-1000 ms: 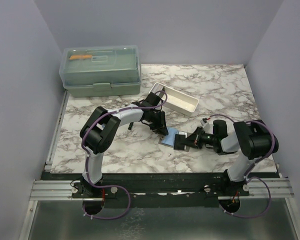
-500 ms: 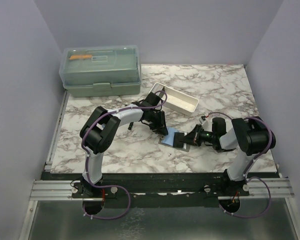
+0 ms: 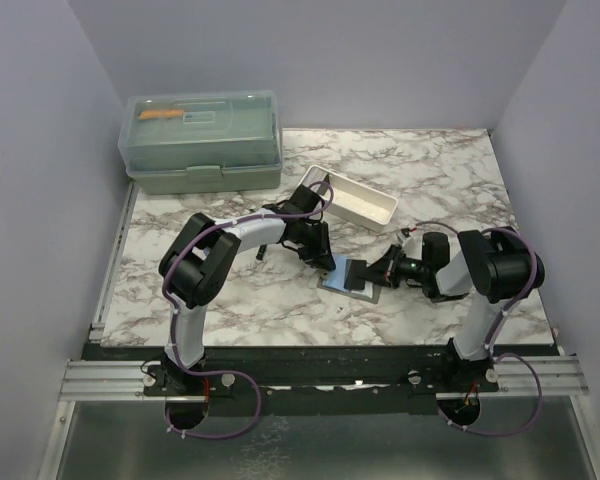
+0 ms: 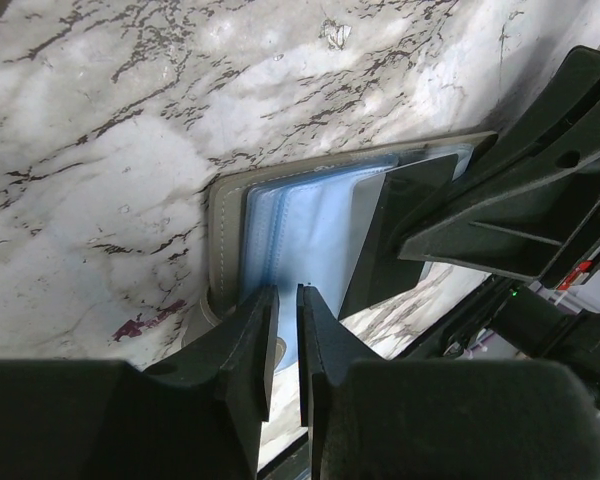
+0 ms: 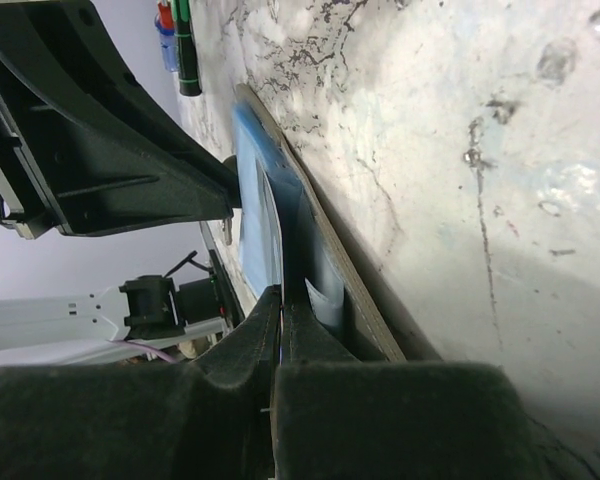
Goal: Put the credit cards into the card holder
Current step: Insert the credit card into the card holder.
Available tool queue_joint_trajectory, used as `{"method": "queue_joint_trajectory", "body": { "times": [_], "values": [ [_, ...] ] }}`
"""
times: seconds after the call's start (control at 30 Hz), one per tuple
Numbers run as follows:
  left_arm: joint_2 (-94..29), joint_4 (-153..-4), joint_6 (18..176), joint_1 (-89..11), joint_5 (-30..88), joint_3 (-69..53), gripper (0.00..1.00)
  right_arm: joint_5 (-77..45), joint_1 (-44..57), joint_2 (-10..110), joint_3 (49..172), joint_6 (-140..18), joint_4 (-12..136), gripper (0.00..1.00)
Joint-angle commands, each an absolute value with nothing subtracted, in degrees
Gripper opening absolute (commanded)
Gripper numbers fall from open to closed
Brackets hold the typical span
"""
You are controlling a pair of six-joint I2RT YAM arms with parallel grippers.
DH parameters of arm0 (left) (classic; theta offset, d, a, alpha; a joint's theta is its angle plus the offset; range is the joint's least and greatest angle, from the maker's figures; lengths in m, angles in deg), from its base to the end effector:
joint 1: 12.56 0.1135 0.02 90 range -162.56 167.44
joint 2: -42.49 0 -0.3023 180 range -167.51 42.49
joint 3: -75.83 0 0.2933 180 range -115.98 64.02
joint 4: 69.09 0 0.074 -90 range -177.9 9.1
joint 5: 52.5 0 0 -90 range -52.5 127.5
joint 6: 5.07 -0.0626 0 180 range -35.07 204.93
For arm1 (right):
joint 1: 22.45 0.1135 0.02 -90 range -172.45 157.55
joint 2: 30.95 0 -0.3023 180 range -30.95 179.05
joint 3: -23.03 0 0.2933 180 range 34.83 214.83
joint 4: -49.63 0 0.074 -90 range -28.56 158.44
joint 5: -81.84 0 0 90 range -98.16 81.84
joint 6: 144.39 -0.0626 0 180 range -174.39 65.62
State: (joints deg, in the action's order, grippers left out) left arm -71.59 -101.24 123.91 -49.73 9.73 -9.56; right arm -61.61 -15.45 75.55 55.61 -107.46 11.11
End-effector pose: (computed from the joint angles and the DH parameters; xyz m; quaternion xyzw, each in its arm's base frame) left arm 0.3519 -0.3034 0.1357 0.0456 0.9404 -0.3335 0.0491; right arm 0.2696 0.0838 0.0571 0.1208 0.8111 0.5510 0.1546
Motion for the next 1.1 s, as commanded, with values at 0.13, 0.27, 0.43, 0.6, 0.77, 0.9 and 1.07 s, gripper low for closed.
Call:
{"method": "queue_joint_trajectory", "body": {
  "times": [0.13, 0.27, 0.43, 0.6, 0.77, 0.9, 1.07],
  "values": [
    [-72.49, -102.88, 124.23, -50.75, 12.72, -5.95, 0.21, -53.61, -13.89, 77.62, 54.05, -110.38, 5.89, 0.00],
    [-72.30, -102.69, 124.90, -50.95, 12.56, -5.86, 0.21, -50.49, -11.75, 77.57, 53.73, -111.34, 4.59, 0.02],
    [-72.12, -102.32, 125.01, -50.96, 13.49, -5.09, 0.20, -47.28, -8.90, 77.79, 54.62, -112.24, 4.92, 0.02],
    [-71.94, -102.00, 124.84, -50.94, 13.33, -4.93, 0.20, -44.54, -6.86, 77.95, 55.24, -113.85, 5.03, 0.02],
    [-71.84, -101.99, 124.66, -50.87, 12.84, -5.06, 0.20, -43.56, -5.84, 76.35, 55.15, -112.59, 8.96, 0.12],
    [-69.51, -102.12, 124.22, -50.66, 13.27, -4.74, 0.21, -40.48, -5.75, 69.02, 54.55, -107.97, 21.50, 0.32],
    [-68.43, -103.66, 123.32, -50.23, 14.03, -4.70, 0.26, -36.51, -5.69, 58.99, 55.43, -102.80, 37.31, 0.45]
  ]
}}
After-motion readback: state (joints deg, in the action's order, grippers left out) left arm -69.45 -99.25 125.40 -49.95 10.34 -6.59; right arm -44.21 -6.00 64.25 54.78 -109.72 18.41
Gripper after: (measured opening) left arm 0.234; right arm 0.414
